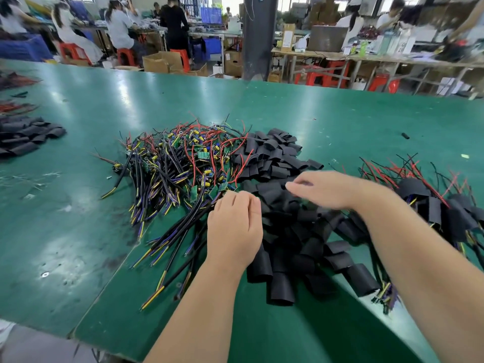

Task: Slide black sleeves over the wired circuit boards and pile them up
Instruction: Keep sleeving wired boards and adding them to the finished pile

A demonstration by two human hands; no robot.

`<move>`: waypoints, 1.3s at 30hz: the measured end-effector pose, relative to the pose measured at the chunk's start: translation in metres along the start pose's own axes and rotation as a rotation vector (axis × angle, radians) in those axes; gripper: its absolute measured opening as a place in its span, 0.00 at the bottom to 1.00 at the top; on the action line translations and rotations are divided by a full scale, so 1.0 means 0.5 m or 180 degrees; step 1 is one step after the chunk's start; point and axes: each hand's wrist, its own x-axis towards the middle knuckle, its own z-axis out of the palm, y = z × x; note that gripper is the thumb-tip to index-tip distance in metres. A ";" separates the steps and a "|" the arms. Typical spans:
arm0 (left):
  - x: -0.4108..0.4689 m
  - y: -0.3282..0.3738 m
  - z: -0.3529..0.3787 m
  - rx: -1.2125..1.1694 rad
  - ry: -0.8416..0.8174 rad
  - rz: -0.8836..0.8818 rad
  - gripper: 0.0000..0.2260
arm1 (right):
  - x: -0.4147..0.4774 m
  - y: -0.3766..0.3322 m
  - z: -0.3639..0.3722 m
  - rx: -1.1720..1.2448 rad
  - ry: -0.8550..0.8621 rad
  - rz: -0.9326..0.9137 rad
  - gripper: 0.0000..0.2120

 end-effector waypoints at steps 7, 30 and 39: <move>0.012 -0.006 0.006 -0.0140 0.0319 -0.0168 0.09 | 0.155 -0.022 -0.030 0.0333 0.1082 0.0206 0.23; 0.019 -0.014 0.014 0.0248 0.0348 -0.0572 0.11 | 0.154 -0.047 0.054 0.1047 0.0346 -0.0256 0.32; 0.018 -0.018 -0.001 0.0134 0.0259 -0.0454 0.16 | -0.047 -0.057 0.048 0.0924 0.1335 -0.1023 0.08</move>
